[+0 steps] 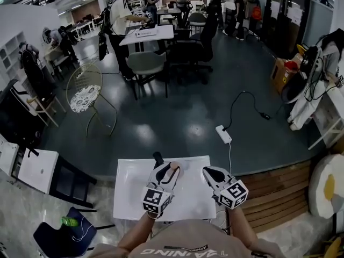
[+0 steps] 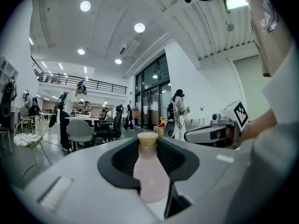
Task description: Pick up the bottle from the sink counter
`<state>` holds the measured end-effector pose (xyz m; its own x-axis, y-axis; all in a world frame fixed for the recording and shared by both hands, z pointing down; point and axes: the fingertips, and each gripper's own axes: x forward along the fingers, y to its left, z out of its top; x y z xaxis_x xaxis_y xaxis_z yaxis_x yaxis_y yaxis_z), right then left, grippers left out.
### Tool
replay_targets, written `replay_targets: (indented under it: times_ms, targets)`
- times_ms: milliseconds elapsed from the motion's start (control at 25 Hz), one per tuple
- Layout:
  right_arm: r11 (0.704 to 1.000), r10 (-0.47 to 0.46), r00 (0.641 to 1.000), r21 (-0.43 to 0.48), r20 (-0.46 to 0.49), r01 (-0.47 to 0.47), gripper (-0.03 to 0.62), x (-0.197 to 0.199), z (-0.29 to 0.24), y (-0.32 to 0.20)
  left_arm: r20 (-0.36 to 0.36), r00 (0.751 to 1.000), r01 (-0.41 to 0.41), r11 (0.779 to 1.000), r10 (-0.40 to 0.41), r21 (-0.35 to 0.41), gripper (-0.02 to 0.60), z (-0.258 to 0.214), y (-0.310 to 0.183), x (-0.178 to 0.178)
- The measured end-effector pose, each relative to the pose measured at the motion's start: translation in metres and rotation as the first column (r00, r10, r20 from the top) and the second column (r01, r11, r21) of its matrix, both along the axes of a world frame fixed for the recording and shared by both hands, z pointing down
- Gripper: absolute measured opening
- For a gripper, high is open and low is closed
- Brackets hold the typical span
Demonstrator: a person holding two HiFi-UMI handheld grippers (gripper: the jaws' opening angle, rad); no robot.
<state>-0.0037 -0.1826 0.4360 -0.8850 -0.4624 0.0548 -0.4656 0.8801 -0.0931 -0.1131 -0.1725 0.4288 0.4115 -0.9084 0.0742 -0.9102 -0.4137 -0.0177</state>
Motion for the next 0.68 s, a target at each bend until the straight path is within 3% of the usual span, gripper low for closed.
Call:
replay_targets:
  times_ms: [440, 680]
  targets:
    - [1.0, 0.001, 1.0, 0.0, -0.004, -0.001, 0.006, 0.008, 0.0, 0.009, -0.008, 1.0, -0.009, 1.0, 0.009, 0.012, 0.127, -0.01, 0.009, 0.008]
    - [0.999, -0.002, 1.0, 0.049, -0.006, 0.002, 0.007, 0.01, -0.011, 0.005, 0.003, 1.0, -0.022, 0.999, 0.022, 0.04, 0.127, -0.017, 0.006, 0.013]
